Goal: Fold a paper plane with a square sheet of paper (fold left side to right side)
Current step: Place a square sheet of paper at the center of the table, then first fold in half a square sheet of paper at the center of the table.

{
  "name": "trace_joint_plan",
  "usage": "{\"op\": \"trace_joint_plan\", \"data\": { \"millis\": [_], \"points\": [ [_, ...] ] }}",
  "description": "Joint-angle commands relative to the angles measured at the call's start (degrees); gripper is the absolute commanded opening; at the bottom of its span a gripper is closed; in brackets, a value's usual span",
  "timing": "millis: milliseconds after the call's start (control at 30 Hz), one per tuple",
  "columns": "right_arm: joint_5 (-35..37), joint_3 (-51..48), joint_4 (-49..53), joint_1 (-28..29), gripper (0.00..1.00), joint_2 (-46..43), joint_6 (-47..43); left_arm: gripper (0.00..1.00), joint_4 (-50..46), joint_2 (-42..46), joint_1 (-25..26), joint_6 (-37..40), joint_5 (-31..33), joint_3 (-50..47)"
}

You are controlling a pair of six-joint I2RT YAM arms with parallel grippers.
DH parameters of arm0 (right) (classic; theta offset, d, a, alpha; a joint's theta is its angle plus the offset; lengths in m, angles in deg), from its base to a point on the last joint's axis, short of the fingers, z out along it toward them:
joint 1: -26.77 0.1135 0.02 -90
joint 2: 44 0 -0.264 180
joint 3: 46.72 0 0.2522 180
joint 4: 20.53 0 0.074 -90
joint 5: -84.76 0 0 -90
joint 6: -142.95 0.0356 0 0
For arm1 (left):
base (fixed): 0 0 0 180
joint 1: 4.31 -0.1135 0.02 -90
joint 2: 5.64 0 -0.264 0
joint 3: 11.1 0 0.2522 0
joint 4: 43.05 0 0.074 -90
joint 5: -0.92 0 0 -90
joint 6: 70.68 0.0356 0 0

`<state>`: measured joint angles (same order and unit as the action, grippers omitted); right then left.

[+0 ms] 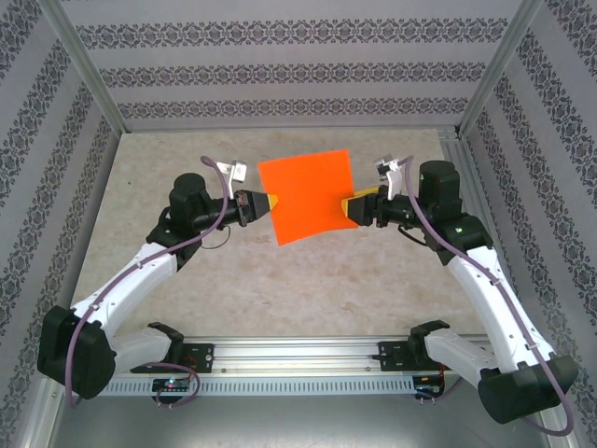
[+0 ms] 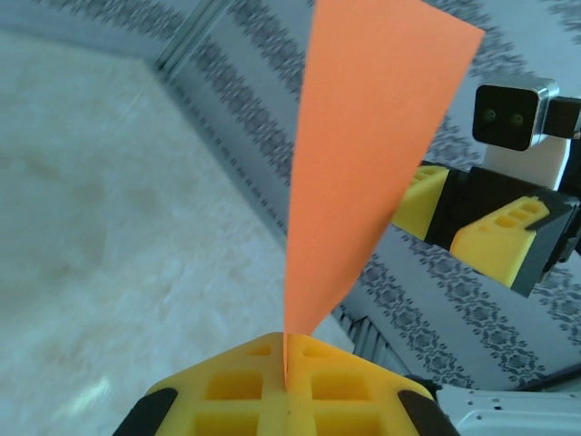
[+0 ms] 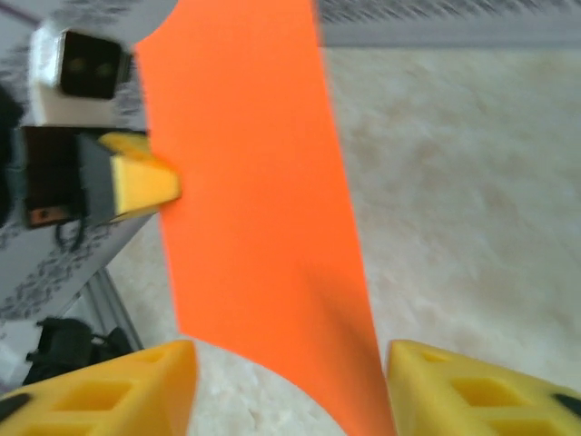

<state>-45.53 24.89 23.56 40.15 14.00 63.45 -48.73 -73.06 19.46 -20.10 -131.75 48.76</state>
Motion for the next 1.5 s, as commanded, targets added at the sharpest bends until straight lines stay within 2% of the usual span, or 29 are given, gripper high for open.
{"op": "trace_joint_plan", "data": {
  "millis": [0, 167, 267, 400, 533, 667, 800, 1000, 1167, 1467],
  "points": [
    [6.66, -5.19, -2.74, -2.48, 0.62, 0.55, 5.99, 0.00, -9.36, -1.55, 0.35, 1.06, 1.64, -2.92],
    [7.78, -12.62, -8.19, -1.00, 0.60, 4.49, 12.51, 0.00, -18.25, -5.47, 0.46, 4.89, 3.32, -4.94],
    [12.30, -14.87, -9.62, 3.83, 0.57, 8.40, 15.02, 0.00, -21.16, -9.89, 0.41, 6.63, 3.60, -4.85],
    [15.01, -17.83, -15.72, 8.59, 0.52, 14.76, 22.13, 0.00, -28.73, -16.04, 0.40, 12.21, 8.09, -1.21],
    [15.28, -19.48, -23.03, 12.41, 0.47, 20.44, 28.26, 0.00, -29.34, -18.04, 0.37, 13.46, 8.28, 1.18],
    [16.62, -18.26, -24.06, 14.85, 0.43, 25.79, 30.99, 0.01, -28.29, -19.53, 0.42, 12.72, 6.69, 2.86],
    [16.04, -17.66, -25.52, 15.94, 0.37, 30.43, 33.20, 0.23, -25.87, -20.81, 0.42, 10.19, 4.87, 3.02],
    [15.88, -16.80, -25.96, 16.80, 0.32, 35.54, 34.09, 0.43, -19.65, -21.46, 0.44, 5.63, 1.34, 1.60],
    [15.86, -16.69, -25.89, 16.95, 0.30, 37.70, 34.23, 0.48, -14.81, -21.52, 1.48, 1.43, -0.44, 1.24],
    [13.36, -16.92, -30.19, 15.95, 0.31, 36.66, 36.20, 0.48, -10.43, -24.86, 4.27, -1.19, -0.08, 2.87]
  ]
}}
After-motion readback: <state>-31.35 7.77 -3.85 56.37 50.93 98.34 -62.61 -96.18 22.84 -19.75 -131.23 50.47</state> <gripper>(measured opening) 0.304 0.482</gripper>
